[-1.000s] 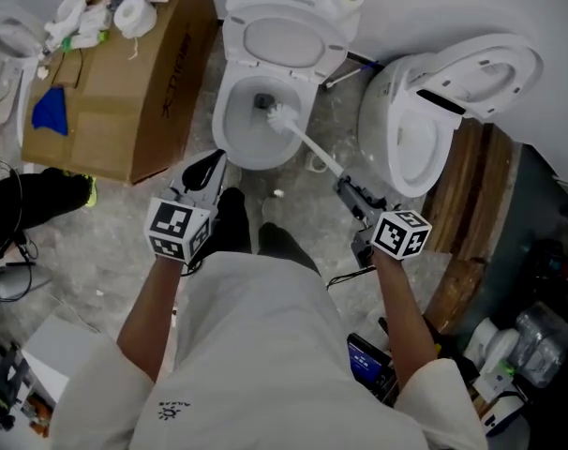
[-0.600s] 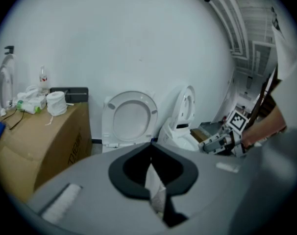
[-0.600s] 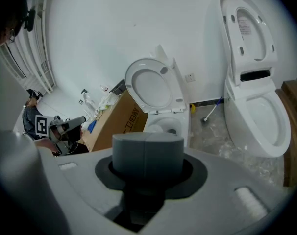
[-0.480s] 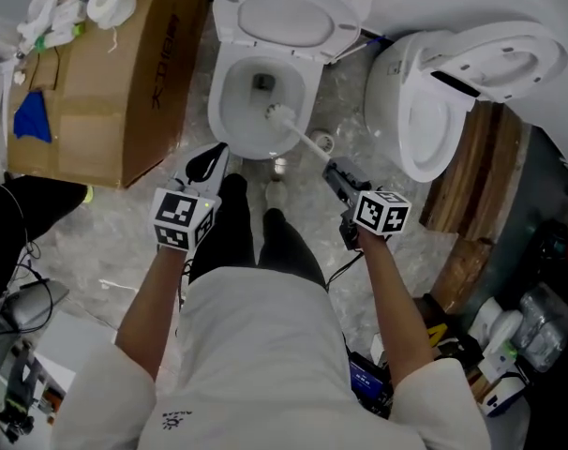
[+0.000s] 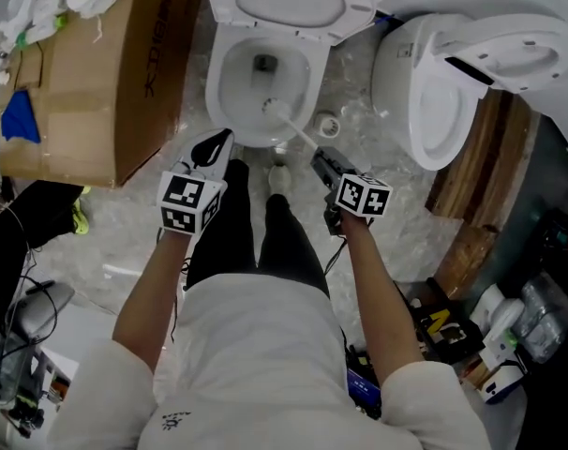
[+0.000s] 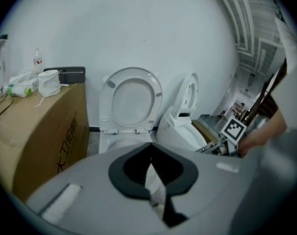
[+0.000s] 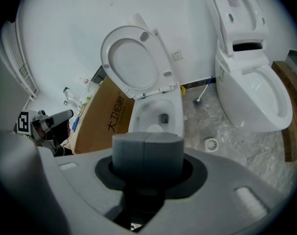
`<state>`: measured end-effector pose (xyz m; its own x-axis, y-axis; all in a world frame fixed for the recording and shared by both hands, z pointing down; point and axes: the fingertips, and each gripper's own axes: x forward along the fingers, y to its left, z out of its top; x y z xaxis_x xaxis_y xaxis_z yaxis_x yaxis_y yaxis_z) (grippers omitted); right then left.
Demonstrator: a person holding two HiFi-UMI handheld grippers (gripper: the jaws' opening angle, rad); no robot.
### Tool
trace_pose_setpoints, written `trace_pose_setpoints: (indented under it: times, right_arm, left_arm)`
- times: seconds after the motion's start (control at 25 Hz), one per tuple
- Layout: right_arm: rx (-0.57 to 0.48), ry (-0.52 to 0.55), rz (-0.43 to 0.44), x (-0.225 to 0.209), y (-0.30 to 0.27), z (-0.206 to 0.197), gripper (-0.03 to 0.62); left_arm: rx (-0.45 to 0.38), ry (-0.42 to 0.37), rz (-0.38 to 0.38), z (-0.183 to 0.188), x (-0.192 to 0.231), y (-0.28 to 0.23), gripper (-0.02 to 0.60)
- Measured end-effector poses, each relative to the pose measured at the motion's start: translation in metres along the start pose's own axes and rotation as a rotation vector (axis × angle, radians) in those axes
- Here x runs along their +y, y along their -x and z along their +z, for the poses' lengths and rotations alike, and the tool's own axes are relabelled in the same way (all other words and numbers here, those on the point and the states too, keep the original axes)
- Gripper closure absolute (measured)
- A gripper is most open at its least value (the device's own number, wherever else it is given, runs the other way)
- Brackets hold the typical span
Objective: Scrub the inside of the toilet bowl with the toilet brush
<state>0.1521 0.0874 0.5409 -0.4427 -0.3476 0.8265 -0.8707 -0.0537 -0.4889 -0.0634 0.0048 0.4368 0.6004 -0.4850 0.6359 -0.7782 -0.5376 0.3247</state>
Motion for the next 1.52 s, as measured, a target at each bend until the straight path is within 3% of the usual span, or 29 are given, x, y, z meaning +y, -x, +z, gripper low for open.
trace_pose_setpoints:
  times: [0.28, 0.64, 1.52]
  right_arm:
    - [0.053, -0.035, -0.042, -0.003, -0.037, -0.028, 0.444]
    - [0.056, -0.054, -0.059, 0.006, -0.059, -0.036, 0.444]
    - [0.096, -0.076, -0.133, -0.007, -0.053, -0.059, 0.445]
  left_arm:
    - [0.035, -0.002, -0.016, -0.014, 0.01, -0.016, 0.592]
    - [0.06, -0.003, -0.043, -0.022, 0.013, -0.034, 0.592]
    - [0.07, 0.008, -0.084, -0.034, -0.001, -0.05, 0.592]
